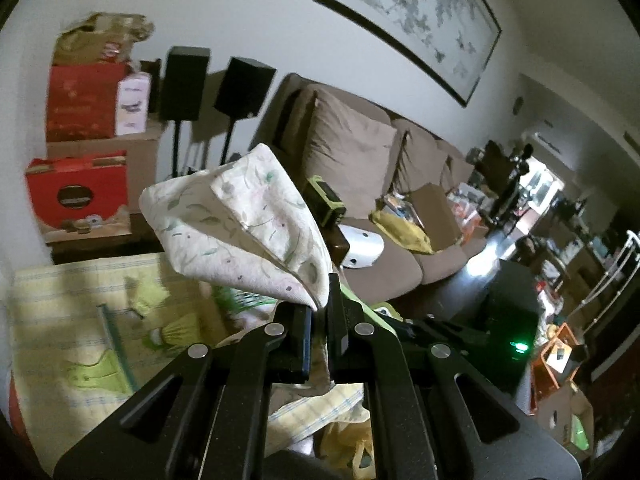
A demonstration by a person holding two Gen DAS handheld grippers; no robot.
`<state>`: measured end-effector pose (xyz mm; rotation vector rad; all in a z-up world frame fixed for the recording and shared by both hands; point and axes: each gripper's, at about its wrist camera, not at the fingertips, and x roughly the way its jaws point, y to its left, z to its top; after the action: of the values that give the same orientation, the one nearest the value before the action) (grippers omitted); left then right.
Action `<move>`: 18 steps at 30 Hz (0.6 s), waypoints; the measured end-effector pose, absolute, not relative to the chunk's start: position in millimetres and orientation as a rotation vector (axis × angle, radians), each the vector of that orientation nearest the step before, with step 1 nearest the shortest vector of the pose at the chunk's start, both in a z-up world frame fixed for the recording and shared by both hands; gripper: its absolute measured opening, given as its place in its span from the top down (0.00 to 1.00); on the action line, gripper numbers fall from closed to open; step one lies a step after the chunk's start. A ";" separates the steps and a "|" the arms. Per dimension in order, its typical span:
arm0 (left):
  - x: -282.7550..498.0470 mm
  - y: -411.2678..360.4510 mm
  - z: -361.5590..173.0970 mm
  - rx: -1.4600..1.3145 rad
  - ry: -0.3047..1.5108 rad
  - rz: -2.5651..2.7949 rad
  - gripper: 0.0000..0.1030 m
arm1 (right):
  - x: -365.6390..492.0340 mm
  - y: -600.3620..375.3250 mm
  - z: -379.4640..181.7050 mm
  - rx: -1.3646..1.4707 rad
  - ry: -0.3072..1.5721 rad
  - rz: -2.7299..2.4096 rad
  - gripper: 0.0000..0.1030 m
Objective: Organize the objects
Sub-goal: 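Lift the green box with the right gripper toward the cardboard box, then drop the floral bag into the cardboard box with the left gripper while the right sets the green box in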
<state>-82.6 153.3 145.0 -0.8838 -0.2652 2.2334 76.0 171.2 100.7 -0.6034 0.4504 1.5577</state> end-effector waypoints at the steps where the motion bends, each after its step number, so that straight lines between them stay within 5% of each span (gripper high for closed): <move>1: -84.2 161.0 144.5 -0.886 -0.263 2.224 0.95 | 80.2 168.7 103.1 -0.598 0.449 1.550 0.59; 18: -122.3 267.5 141.4 -0.908 -0.308 2.088 0.95 | 158.3 143.7 123.7 -0.528 0.472 1.383 0.59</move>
<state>-122.3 267.5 141.4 -0.9084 -0.3075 2.0876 158.3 143.7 123.7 -0.5276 0.4719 1.3832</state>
